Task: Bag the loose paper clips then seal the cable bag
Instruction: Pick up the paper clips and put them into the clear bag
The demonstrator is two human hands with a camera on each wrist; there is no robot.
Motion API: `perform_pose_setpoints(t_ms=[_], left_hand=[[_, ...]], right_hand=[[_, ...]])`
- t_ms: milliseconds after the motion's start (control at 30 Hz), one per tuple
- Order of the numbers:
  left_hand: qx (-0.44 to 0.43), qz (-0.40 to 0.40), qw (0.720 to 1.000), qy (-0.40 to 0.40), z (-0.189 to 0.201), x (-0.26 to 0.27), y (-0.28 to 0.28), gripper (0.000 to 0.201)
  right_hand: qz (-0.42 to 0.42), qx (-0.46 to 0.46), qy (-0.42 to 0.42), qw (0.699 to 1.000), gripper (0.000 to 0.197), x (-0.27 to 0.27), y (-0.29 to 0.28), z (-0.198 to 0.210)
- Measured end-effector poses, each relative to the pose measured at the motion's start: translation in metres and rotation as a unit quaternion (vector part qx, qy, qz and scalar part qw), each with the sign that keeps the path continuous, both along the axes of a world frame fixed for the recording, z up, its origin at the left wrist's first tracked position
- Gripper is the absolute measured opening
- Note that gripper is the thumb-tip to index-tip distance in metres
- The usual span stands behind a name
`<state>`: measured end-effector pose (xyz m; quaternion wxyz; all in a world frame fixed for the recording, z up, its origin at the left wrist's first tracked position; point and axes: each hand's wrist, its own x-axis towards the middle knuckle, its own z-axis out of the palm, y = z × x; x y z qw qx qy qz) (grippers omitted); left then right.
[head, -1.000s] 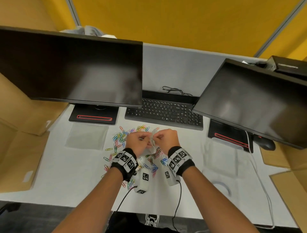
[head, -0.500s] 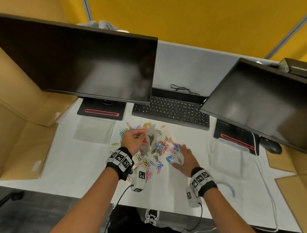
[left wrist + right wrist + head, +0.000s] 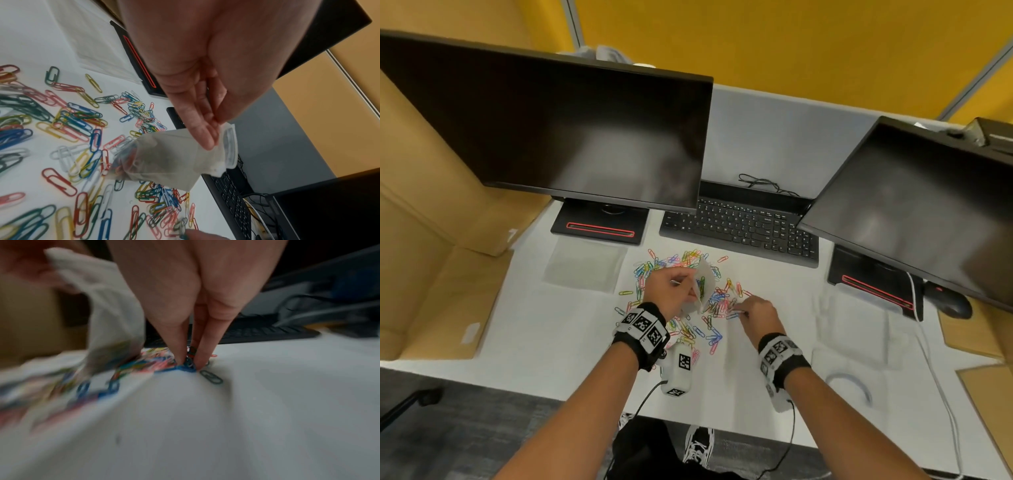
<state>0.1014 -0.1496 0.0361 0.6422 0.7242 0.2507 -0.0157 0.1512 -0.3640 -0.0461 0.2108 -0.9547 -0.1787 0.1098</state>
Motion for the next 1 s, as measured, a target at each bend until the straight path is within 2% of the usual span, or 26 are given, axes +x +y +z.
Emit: perform_pose_setpoints(t_ms=[67,100,167,200,267,300,367,433,500,533,633,700,767,833,900,1000], left_hand=[[0.002,-0.005,1.000,-0.004,0.001,0.001,-0.005,0.016],[0.007,-0.008,1.000,-0.003,0.001,0.001,-0.007,0.017],[0.004,-0.011,1.000,-0.001,0.001,0.003,-0.011,0.019],[-0.002,-0.012,1.000,0.000,0.001,0.004,-0.013,0.019],[-0.009,-0.013,1.000,0.003,-0.001,0.006,-0.017,0.020],[-0.010,-0.014,1.000,0.004,-0.001,0.007,-0.019,0.019],[-0.008,-0.019,1.000,0.005,-0.003,0.009,-0.023,0.019],[-0.009,-0.021,1.000,0.005,-0.003,0.011,-0.028,0.018],[-0.005,-0.024,1.000,0.004,-0.004,0.013,-0.031,0.018],[-0.004,-0.027,1.000,0.003,-0.004,0.014,-0.032,0.018],[0.001,-0.034,0.999,-0.002,-0.002,0.015,-0.032,0.017],[0.005,-0.040,0.999,-0.005,0.000,0.015,-0.031,0.017],[0.005,-0.045,0.999,-0.003,-0.001,0.014,-0.030,0.017],[0.002,-0.042,0.999,-0.005,-0.001,0.012,-0.029,0.018],[0.008,-0.036,0.999,-0.014,0.000,0.011,-0.028,0.018],[0.021,-0.029,0.999,-0.023,0.002,0.011,-0.025,0.016]], right_hand=[[-0.112,0.089,0.048,0.989,0.019,0.008,-0.006,0.010],[-0.166,0.141,0.080,0.973,0.018,0.012,-0.009,0.014],[-0.256,0.267,0.160,0.915,0.020,0.017,-0.015,0.025],[-0.289,0.346,0.200,0.870,0.021,0.018,-0.016,0.033],[-0.315,0.496,0.271,0.762,0.023,0.018,-0.014,0.052],[-0.312,0.541,0.289,0.726,0.024,0.018,-0.012,0.061],[-0.287,0.581,0.308,0.697,0.026,0.018,-0.005,0.077],[-0.268,0.597,0.317,0.686,0.026,0.016,0.006,0.089],[-0.255,0.585,0.325,0.698,0.025,0.012,0.019,0.093],[-0.243,0.554,0.316,0.730,0.025,0.010,0.024,0.091],[-0.198,0.370,0.212,0.882,0.024,0.008,0.036,0.083],[-0.169,0.280,0.132,0.936,0.017,0.006,0.042,0.083],[-0.123,0.230,0.069,0.963,0.010,0.007,0.048,0.086],[-0.079,0.192,0.030,0.978,0.017,0.008,0.052,0.084],[-0.046,0.172,0.035,0.983,0.025,0.008,0.054,0.083],[-0.012,0.190,0.068,0.979,0.023,0.006,0.052,0.092]])
